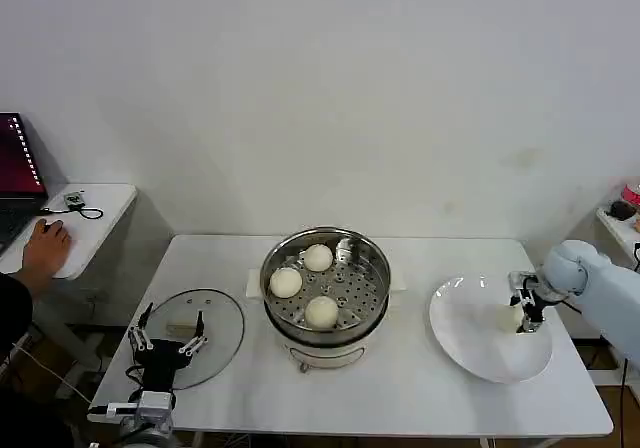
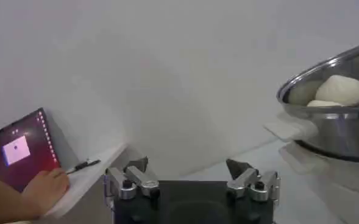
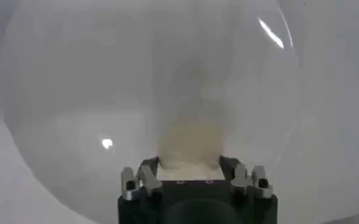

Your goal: Take steamed baozi put them in steamer then cover it.

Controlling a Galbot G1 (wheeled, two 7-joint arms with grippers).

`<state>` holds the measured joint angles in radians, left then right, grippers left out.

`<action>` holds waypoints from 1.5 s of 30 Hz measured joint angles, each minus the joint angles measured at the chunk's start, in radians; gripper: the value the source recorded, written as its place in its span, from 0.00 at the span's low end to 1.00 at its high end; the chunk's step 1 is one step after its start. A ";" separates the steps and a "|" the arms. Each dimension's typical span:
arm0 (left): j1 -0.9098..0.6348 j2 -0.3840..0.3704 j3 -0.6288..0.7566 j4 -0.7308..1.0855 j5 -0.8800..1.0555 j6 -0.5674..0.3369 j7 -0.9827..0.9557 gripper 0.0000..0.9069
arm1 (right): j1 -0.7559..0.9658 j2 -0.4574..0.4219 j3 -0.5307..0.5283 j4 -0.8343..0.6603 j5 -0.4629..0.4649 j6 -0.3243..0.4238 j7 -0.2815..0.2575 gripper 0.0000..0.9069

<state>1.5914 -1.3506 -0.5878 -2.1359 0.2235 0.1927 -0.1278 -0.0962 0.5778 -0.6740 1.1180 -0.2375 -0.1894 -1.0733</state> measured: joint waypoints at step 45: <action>-0.001 -0.028 -0.032 -0.036 0.006 -0.011 -0.005 1.00 | 0.519 0.310 -0.405 0.392 0.583 -0.325 0.112 0.77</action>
<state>1.5900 -1.3786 -0.6200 -2.1722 0.2293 0.1813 -0.1328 0.4224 0.8875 -1.0786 1.5102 0.3452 -0.5149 -0.9611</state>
